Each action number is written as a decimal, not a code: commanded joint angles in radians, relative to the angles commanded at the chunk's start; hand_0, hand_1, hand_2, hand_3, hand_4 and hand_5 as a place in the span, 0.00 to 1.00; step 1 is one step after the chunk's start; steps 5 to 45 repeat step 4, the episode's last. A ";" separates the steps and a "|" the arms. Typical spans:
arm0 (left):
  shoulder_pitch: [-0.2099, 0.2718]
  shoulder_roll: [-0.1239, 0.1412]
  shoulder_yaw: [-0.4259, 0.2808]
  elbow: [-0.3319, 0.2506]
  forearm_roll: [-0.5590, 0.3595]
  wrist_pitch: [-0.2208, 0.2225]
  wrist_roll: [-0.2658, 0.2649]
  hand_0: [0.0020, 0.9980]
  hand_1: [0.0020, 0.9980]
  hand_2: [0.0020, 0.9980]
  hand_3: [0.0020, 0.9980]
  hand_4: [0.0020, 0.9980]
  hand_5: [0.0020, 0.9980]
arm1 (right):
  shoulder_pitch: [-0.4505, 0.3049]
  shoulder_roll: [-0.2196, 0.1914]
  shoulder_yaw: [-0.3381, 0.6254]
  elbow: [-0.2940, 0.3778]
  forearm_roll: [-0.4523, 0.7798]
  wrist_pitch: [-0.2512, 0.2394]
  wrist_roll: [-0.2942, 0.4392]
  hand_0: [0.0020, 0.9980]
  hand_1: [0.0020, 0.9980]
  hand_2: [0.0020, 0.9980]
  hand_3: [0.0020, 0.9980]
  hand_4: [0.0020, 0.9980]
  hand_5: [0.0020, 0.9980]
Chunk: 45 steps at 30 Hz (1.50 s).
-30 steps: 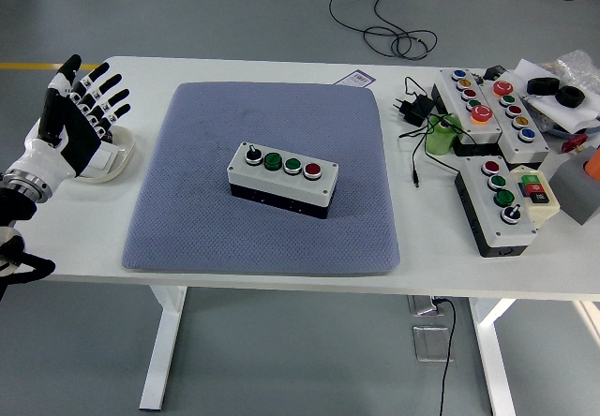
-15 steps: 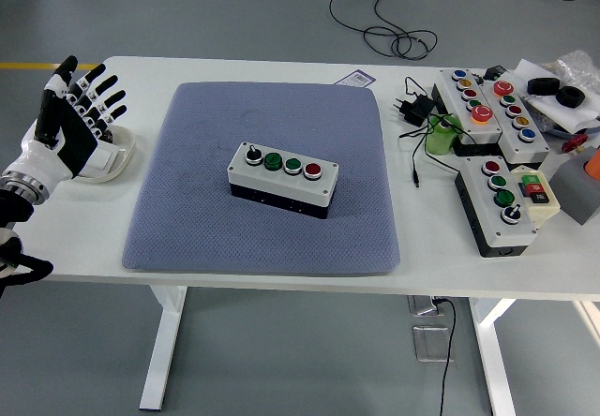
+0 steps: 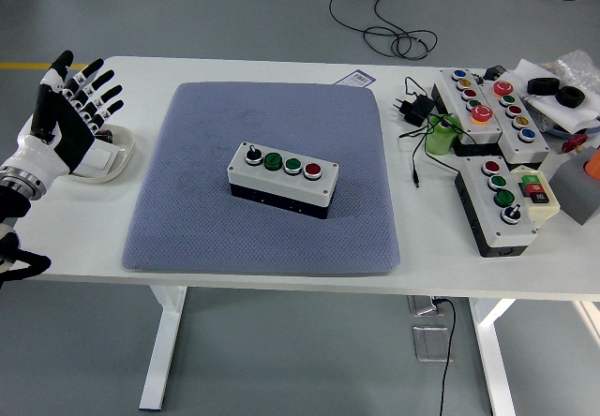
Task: Pick up the button,place it on the desk,press the button,press the button
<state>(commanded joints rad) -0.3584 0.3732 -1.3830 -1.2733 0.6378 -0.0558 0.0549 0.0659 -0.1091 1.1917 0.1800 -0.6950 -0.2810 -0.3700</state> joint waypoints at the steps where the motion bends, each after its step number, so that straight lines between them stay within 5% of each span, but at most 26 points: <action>1: 0.000 0.000 -0.001 0.000 0.000 0.000 0.000 0.95 0.95 0.99 0.95 0.74 1.00 | 0.001 0.000 0.000 0.000 0.000 0.000 0.000 0.64 0.51 0.55 0.59 0.24 0.34; 45: 0.001 -0.002 -0.006 0.001 0.003 -0.001 0.003 0.95 0.95 0.99 0.95 0.74 1.00 | 0.004 0.000 0.002 0.000 -0.005 0.000 -0.001 0.64 0.51 0.55 0.59 0.24 0.34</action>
